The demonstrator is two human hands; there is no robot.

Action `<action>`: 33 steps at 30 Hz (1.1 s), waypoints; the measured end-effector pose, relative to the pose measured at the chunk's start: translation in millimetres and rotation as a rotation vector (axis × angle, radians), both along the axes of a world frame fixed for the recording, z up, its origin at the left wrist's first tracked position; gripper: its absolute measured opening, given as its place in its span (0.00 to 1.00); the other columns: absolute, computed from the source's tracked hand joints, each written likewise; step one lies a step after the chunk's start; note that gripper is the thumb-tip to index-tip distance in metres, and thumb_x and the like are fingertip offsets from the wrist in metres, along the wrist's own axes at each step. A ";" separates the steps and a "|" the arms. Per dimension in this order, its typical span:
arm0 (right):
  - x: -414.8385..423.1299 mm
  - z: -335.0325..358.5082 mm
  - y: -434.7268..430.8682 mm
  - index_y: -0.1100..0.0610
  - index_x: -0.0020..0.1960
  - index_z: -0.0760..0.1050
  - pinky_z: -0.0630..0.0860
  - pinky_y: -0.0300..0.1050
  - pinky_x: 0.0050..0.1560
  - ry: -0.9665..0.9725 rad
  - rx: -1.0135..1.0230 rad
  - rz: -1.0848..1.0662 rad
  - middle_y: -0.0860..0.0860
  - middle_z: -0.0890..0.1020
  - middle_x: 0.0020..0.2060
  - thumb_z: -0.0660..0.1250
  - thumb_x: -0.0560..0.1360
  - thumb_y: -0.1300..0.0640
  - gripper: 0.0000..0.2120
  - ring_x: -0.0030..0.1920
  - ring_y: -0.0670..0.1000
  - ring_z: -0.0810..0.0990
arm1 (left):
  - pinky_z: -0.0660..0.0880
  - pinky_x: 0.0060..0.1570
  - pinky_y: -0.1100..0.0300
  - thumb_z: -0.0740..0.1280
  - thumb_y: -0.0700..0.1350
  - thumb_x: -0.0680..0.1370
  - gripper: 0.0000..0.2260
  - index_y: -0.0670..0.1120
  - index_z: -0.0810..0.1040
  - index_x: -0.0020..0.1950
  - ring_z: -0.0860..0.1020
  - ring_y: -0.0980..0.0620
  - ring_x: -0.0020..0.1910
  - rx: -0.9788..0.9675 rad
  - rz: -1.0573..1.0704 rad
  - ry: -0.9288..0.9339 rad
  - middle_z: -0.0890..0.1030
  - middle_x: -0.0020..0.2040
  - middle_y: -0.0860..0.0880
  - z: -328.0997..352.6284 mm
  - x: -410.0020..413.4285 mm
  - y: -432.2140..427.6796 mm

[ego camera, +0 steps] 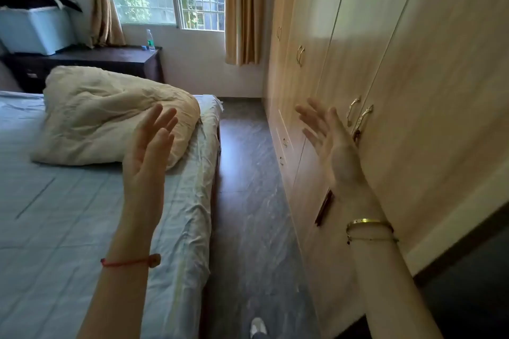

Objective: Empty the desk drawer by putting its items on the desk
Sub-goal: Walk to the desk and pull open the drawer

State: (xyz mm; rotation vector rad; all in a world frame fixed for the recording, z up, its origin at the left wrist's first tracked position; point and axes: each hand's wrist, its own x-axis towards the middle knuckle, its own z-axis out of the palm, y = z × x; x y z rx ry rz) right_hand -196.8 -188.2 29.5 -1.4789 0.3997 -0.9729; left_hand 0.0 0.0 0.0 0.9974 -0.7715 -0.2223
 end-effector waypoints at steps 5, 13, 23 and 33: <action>41.4 -12.1 -37.8 0.55 0.75 0.66 0.61 0.52 0.76 0.011 0.066 0.024 0.49 0.78 0.67 0.48 0.82 0.44 0.26 0.70 0.45 0.72 | 0.65 0.75 0.46 0.62 0.48 0.79 0.25 0.43 0.67 0.76 0.73 0.47 0.73 0.057 0.011 0.007 0.75 0.72 0.44 -6.9 34.4 -33.5; 120.4 -24.1 -126.7 0.55 0.74 0.66 0.62 0.51 0.75 0.013 0.112 0.045 0.51 0.77 0.67 0.46 0.84 0.47 0.24 0.70 0.47 0.72 | 0.66 0.74 0.49 0.62 0.50 0.77 0.26 0.45 0.68 0.75 0.73 0.48 0.72 0.064 0.009 0.017 0.76 0.71 0.45 -11.3 102.8 -125.9; 215.0 -27.3 -234.5 0.55 0.74 0.67 0.64 0.50 0.75 0.032 0.138 0.069 0.50 0.77 0.67 0.47 0.83 0.47 0.24 0.69 0.46 0.73 | 0.67 0.74 0.51 0.62 0.50 0.77 0.28 0.44 0.66 0.76 0.73 0.49 0.73 0.097 0.029 0.020 0.74 0.73 0.45 -17.7 190.5 -232.8; 339.5 -53.9 -350.0 0.55 0.73 0.68 0.65 0.50 0.74 0.055 0.175 0.049 0.50 0.78 0.66 0.48 0.83 0.48 0.23 0.69 0.46 0.74 | 0.70 0.71 0.55 0.59 0.44 0.80 0.23 0.43 0.67 0.75 0.75 0.49 0.71 0.084 0.023 0.117 0.75 0.71 0.43 -32.7 311.4 -355.4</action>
